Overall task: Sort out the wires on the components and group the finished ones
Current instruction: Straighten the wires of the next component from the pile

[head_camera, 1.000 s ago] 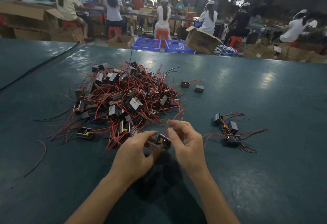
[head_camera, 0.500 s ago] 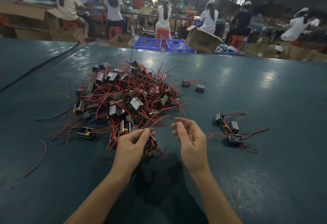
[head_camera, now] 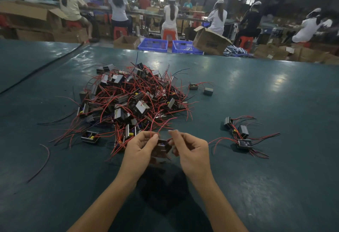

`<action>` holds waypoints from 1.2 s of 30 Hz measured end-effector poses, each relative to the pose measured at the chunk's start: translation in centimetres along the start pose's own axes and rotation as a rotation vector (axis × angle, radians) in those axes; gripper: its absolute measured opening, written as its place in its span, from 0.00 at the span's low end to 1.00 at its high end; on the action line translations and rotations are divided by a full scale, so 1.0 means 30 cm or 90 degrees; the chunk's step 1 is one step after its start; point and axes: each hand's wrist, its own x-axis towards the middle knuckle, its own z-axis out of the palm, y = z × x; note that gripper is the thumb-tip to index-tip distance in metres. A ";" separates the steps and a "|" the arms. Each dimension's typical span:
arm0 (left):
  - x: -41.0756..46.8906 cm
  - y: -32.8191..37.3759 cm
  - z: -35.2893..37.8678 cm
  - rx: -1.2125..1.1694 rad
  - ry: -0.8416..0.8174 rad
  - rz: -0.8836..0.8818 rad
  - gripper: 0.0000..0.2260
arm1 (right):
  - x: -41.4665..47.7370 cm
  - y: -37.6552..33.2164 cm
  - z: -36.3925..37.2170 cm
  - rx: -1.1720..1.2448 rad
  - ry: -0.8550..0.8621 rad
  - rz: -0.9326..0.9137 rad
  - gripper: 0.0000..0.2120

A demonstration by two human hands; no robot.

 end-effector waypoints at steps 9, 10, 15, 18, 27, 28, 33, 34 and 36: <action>-0.002 0.007 -0.001 -0.090 -0.106 -0.040 0.09 | 0.010 -0.019 -0.023 0.154 0.061 0.143 0.05; -0.004 0.008 -0.002 -0.073 -0.118 -0.028 0.11 | 0.009 -0.021 -0.022 0.159 0.047 0.148 0.05; -0.014 0.002 0.005 0.039 -0.099 0.044 0.18 | -0.003 -0.023 -0.015 0.107 -0.030 0.167 0.01; -0.011 0.000 0.011 0.081 -0.070 0.067 0.10 | -0.003 -0.009 -0.012 0.077 -0.009 0.173 0.04; -0.008 -0.001 0.002 0.138 -0.050 0.114 0.08 | 0.003 0.002 -0.012 0.090 0.010 0.178 0.08; -0.006 -0.003 0.001 0.135 -0.038 0.109 0.09 | 0.003 0.004 -0.012 0.079 0.016 0.172 0.09; -0.003 -0.005 0.001 0.098 -0.032 0.078 0.08 | 0.008 0.003 -0.021 0.049 0.020 0.164 0.07; -0.003 -0.004 0.001 0.101 -0.033 0.083 0.08 | 0.009 0.004 -0.023 0.033 0.014 0.165 0.06; -0.003 -0.001 0.001 0.110 -0.039 0.098 0.07 | 0.008 0.003 -0.022 0.011 -0.004 0.165 0.05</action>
